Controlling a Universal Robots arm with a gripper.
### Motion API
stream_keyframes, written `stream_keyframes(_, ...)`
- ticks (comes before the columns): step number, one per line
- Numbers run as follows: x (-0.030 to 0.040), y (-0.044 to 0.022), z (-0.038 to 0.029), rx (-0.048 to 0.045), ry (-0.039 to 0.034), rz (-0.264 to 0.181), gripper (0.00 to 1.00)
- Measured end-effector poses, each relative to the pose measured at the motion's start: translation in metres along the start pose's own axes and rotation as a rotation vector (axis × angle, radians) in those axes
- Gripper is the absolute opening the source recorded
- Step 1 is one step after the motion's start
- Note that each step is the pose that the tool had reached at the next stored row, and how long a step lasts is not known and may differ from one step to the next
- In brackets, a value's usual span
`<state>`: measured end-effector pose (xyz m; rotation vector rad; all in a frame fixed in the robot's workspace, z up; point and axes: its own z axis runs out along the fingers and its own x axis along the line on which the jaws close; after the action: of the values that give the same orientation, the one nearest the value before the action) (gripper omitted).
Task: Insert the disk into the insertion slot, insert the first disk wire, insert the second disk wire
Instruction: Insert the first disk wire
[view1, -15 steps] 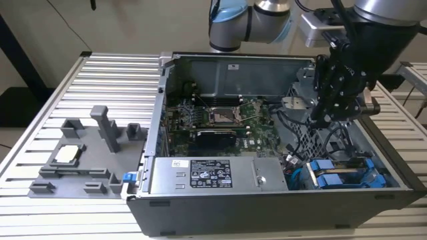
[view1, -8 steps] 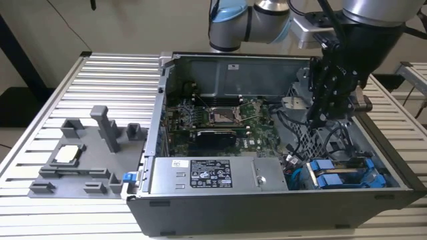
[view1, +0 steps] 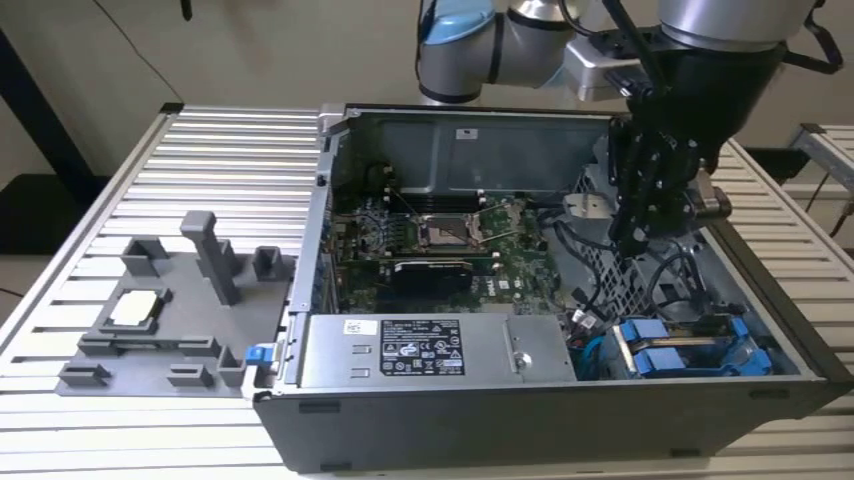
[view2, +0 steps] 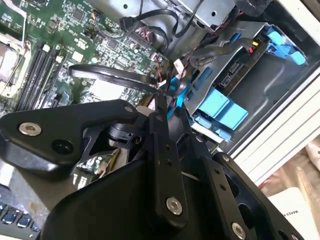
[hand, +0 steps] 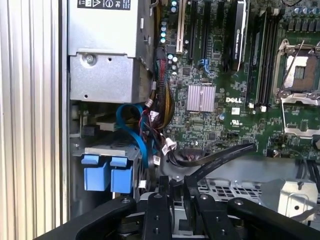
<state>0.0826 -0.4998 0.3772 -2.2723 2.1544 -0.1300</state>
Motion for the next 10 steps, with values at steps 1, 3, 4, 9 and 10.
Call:
stream_keyframes(1, -0.0013, 0.0002, 0.0005, 0.0065, 0.0040, -0.003, 0.27)
stream_keyframes(3, -0.0027, 0.0011, 0.0014, 0.0182, 0.0118, -0.008, 0.27)
stream_keyframes(4, -0.0031, 0.0018, 0.0019, 0.0219, 0.0157, -0.010, 0.27)
stream_keyframes(9, -0.0040, 0.0037, 0.0062, 0.0269, 0.0289, -0.018, 0.27)
stream_keyframes(10, -0.0041, 0.0038, 0.0068, 0.0268, 0.0304, -0.019, 0.27)
